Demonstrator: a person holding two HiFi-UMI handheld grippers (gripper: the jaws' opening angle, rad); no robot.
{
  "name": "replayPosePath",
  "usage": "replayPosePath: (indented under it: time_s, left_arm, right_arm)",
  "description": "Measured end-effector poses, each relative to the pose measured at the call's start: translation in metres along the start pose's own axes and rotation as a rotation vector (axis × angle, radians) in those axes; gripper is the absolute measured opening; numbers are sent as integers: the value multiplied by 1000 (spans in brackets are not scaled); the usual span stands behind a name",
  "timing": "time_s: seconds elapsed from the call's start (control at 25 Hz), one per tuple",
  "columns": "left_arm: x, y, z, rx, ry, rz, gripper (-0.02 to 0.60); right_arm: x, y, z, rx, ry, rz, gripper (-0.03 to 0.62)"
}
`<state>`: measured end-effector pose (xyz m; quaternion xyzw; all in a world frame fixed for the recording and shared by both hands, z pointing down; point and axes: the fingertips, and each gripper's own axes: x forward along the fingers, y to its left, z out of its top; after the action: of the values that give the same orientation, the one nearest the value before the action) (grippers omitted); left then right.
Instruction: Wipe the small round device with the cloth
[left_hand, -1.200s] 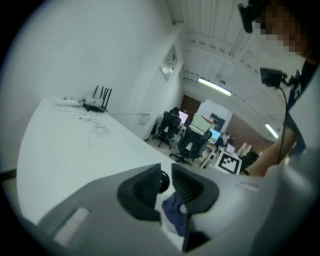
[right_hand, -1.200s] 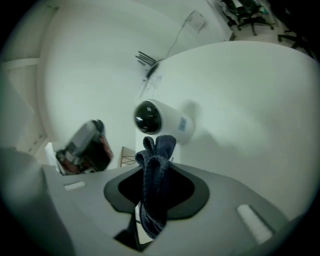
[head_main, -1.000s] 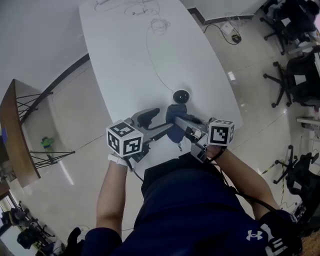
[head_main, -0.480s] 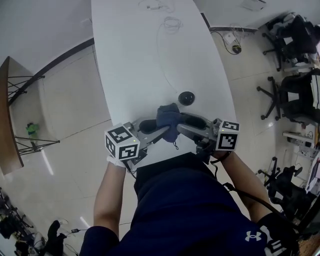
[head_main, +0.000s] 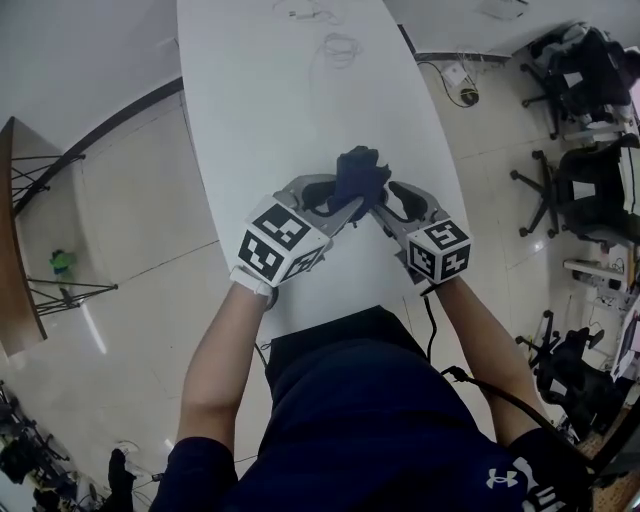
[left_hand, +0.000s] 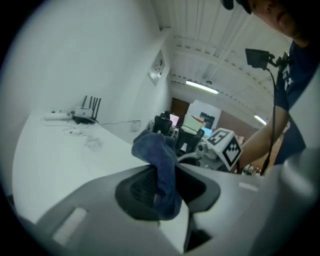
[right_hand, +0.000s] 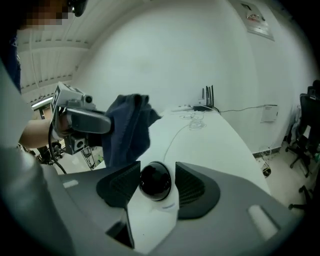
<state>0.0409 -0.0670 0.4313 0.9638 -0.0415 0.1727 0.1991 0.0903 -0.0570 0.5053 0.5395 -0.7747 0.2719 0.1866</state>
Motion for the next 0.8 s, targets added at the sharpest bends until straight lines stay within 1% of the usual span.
replayPosePath:
  time_s: [0.04, 0.12, 0.24, 0.28, 0.36, 0.44, 0.52, 0.6, 0.68, 0.72, 0.76, 0.8]
  left_arm:
    - [10, -3, 3, 26, 28, -25, 94]
    - [28, -6, 3, 55, 97, -86, 94]
    - [49, 0, -8, 44, 224, -190, 95]
    - [55, 4, -12, 24, 265, -223, 95]
    - [65, 15, -22, -40, 335, -284, 97]
    - [71, 24, -30, -126, 377, -340, 97]
    - [73, 34, -34, -202, 395, -382, 98]
    - [75, 48, -40, -268, 401, -377, 98]
    - [78, 67, -56, -324, 425, -330, 97]
    - [78, 74, -67, -335, 453, -310, 96]
    - [78, 77, -79, -331, 488, -293, 95]
    - [78, 80, -91, -310, 522, -271, 97]
  right_arm:
    - [2, 2, -2, 5, 6, -2, 209]
    - [3, 2, -4, 10, 12, -13, 209]
    - [2, 4, -4, -4, 4, -20, 208]
    - [1, 3, -4, -2, -2, -18, 209]
    - [-1, 2, -4, 9, -9, -16, 208]
    - [-3, 2, -5, 16, -10, -20, 207]
    - [-3, 2, -5, 21, -13, -28, 209]
    - [-3, 2, -5, 28, -15, -32, 209]
    - [-3, 1, -5, 38, -18, -34, 209]
    - [-3, 1, -5, 44, -20, -35, 209]
    - [-3, 1, -5, 50, -22, -35, 209]
    - [-3, 1, -5, 54, -24, -36, 209]
